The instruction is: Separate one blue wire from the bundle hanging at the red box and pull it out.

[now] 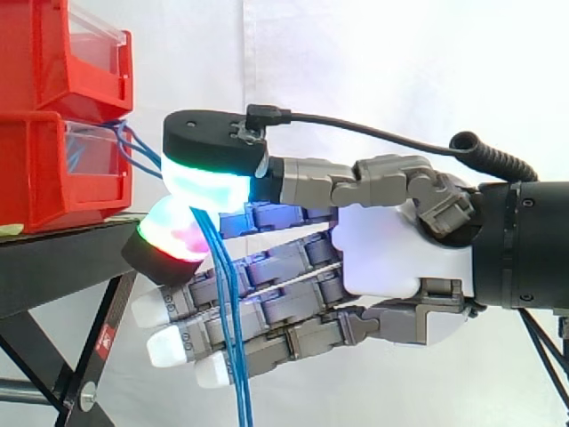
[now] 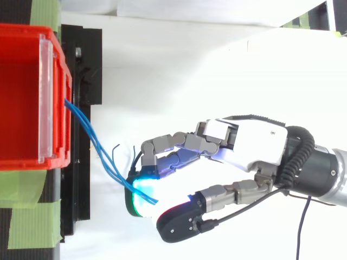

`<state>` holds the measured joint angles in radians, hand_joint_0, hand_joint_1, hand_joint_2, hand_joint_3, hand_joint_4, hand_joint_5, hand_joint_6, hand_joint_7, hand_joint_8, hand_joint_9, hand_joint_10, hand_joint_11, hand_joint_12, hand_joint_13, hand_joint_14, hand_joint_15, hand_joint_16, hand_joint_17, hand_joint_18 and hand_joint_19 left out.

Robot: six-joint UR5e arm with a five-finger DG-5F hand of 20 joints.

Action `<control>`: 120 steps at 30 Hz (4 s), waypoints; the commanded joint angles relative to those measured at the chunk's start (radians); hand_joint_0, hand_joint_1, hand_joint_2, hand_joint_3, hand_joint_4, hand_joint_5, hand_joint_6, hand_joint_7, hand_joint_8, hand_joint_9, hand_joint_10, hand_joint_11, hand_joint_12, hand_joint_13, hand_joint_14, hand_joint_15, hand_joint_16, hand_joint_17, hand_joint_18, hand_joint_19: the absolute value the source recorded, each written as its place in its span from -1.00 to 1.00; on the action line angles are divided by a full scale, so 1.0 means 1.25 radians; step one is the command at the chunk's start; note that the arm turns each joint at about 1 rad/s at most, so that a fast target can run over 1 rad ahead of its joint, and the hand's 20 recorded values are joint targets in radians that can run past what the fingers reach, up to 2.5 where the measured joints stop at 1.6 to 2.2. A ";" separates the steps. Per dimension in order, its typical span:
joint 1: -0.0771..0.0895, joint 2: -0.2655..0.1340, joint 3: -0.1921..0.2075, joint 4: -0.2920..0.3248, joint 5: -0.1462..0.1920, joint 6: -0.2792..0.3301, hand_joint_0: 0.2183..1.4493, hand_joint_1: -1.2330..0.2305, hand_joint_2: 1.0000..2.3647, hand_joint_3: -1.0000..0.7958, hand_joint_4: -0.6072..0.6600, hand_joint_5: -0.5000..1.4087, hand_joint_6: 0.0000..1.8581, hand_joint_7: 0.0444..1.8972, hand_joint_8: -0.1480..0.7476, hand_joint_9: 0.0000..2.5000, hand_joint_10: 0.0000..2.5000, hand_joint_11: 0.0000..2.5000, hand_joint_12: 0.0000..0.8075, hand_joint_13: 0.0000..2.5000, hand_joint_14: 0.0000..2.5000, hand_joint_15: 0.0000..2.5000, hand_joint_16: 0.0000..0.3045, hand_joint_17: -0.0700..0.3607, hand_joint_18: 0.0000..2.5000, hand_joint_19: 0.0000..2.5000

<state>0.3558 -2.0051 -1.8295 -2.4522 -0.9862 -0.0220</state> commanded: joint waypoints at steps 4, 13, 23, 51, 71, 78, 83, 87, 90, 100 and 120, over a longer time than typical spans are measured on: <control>0.000 -0.001 0.001 -0.010 0.000 0.018 -0.26 -0.31 -0.96 -0.05 0.39 -0.58 -0.43 0.42 -0.05 -0.32 -0.99 -0.65 -0.38 -0.07 -0.98 -0.46 -0.76 -0.30 -0.54 -0.72; 0.000 -0.001 0.000 -0.010 0.000 0.018 -0.26 -0.30 -0.96 -0.05 0.40 -0.59 -0.42 0.42 -0.05 -0.33 -0.99 -0.65 -0.35 0.05 -0.98 -0.27 -0.76 -0.30 -0.54 -0.72; 0.000 0.000 0.001 -0.009 0.002 0.018 -0.27 -0.30 -0.96 -0.05 0.40 -0.59 -0.43 0.41 -0.04 -0.28 -0.99 -0.54 -0.34 0.10 -0.98 -0.07 -0.76 -0.30 -0.53 -0.72; -0.004 0.000 0.001 -0.010 0.002 0.018 -0.27 -0.27 -0.96 -0.05 0.36 -0.60 -0.40 0.37 -0.03 -0.01 -0.99 0.14 -0.28 0.06 -0.98 0.01 -0.76 -0.29 -0.53 -0.72; -0.017 0.042 0.003 -0.058 0.004 0.022 -0.29 -0.42 -0.97 -0.19 0.35 -0.61 -0.38 0.36 -0.02 -0.06 -0.99 0.13 -0.25 0.02 -0.98 0.00 -0.75 -0.28 -0.54 -0.71; -0.023 0.086 0.003 -0.128 0.047 -0.032 -0.27 -0.46 -0.98 -0.26 0.34 -0.62 -0.35 0.33 -0.02 -0.07 -0.99 0.13 -0.27 0.01 -0.98 0.00 -0.75 -0.27 -0.54 -0.71; -0.024 0.097 0.003 -0.158 0.058 -0.041 -0.26 -0.49 -0.98 -0.30 0.34 -0.63 -0.31 0.26 -0.02 -0.08 -0.99 0.14 -0.24 0.01 -0.98 0.00 -0.75 -0.27 -0.55 -0.71; -0.027 0.096 0.003 -0.163 0.058 -0.041 -0.26 -0.48 -0.99 -0.34 0.34 -0.64 -0.29 0.22 -0.02 -0.09 -0.99 0.14 -0.26 0.01 -0.98 0.00 -0.75 -0.27 -0.55 -0.70; -0.027 0.096 0.003 -0.163 0.058 -0.041 -0.33 -0.40 -0.99 -0.35 0.34 -0.64 -0.29 0.22 -0.02 -0.09 -0.99 0.15 -0.24 0.00 -0.98 0.01 -0.75 -0.27 -0.55 -0.69; -0.029 0.096 0.003 -0.163 0.058 -0.043 -0.40 -0.19 -0.99 -0.38 0.34 -0.63 -0.31 0.24 0.00 -0.07 -0.99 0.12 -0.24 0.01 -0.98 0.01 -0.73 -0.25 -0.54 -0.66; -0.029 0.096 0.003 -0.161 0.055 -0.036 -0.34 -0.29 -0.97 -0.20 0.34 -0.63 -0.31 0.25 -0.01 -0.05 -0.99 0.14 -0.24 0.03 -0.98 0.01 -0.73 -0.24 -0.50 -0.65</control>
<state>0.3191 -1.8852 -1.8254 -2.6550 -0.9147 -0.0689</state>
